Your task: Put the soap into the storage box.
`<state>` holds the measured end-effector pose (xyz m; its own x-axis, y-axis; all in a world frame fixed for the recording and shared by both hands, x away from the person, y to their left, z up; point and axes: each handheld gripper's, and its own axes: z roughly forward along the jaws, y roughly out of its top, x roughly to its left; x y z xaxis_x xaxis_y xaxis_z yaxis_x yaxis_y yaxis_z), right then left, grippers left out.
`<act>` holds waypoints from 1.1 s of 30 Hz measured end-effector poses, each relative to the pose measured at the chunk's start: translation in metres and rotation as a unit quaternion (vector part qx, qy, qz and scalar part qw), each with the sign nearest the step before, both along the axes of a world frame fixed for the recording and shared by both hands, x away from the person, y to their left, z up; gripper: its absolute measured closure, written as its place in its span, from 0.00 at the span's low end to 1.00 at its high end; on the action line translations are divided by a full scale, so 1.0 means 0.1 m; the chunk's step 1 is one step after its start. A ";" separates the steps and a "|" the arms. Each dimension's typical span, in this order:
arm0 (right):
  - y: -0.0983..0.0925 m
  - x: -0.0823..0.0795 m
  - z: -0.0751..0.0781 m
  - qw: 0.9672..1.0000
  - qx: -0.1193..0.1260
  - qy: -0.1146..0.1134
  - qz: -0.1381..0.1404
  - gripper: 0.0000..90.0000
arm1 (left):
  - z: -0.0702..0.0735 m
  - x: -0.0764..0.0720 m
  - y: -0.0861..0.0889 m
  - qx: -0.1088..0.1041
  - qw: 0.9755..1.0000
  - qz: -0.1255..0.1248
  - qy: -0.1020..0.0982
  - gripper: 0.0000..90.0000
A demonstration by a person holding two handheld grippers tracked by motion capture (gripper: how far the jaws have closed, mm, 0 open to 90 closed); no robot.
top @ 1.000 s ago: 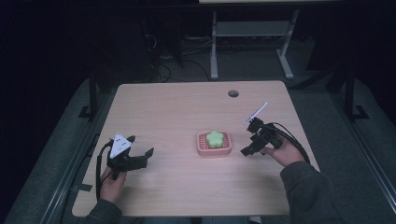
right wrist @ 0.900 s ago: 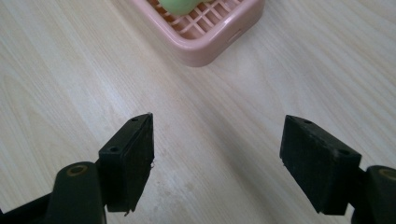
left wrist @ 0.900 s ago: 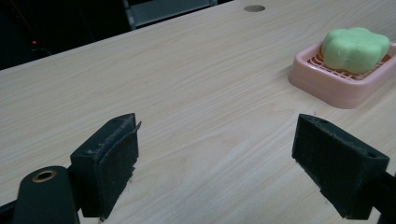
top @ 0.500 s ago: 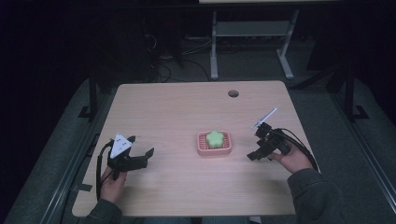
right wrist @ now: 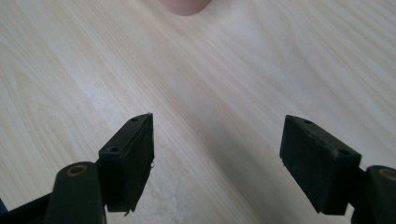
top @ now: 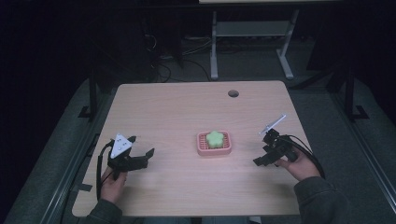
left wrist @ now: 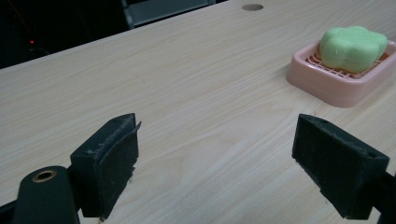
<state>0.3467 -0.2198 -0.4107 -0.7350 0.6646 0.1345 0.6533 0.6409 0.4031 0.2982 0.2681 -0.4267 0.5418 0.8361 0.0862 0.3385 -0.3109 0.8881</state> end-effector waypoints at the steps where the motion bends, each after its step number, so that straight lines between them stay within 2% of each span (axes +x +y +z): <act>1: -0.02 -0.02 -0.01 1.000 0.001 -0.001 -0.001 0.29 | 0.00 0.00 0.00 0.000 1.000 0.000 0.000 0.16; 9: -0.18 -0.14 -0.09 1.000 0.014 0.004 -0.016 0.29 | -0.01 0.00 -0.02 0.001 1.000 -0.003 0.002 0.16; 23: -0.35 -0.38 -0.20 0.999 0.032 -0.015 -0.032 0.29 | -0.03 0.02 -0.04 0.005 1.000 -0.005 0.003 0.16; 27: -0.41 -0.48 -0.23 0.998 0.049 -0.023 -0.045 0.29 | -0.04 0.02 -0.05 0.008 1.000 -0.006 0.003 0.16; 29: -0.43 -0.55 -0.26 0.996 0.065 -0.037 -0.048 0.29 | -0.04 0.03 -0.07 0.009 1.000 -0.008 0.003 0.16; 30: -0.44 -0.58 -0.25 0.996 0.069 -0.035 -0.054 0.29 | -0.04 0.03 -0.07 0.009 1.000 -0.009 0.003 0.16; 33: -0.45 -0.68 -0.28 0.993 0.086 -0.048 -0.062 0.29 | -0.05 0.04 -0.10 0.012 1.000 -0.013 0.004 0.16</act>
<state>0.2787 -0.2648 -0.4384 -0.6637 0.7242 0.1872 0.6763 0.4742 0.5636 0.3024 0.2576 -0.4313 0.5632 0.8200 0.1024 0.3369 -0.3409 0.8777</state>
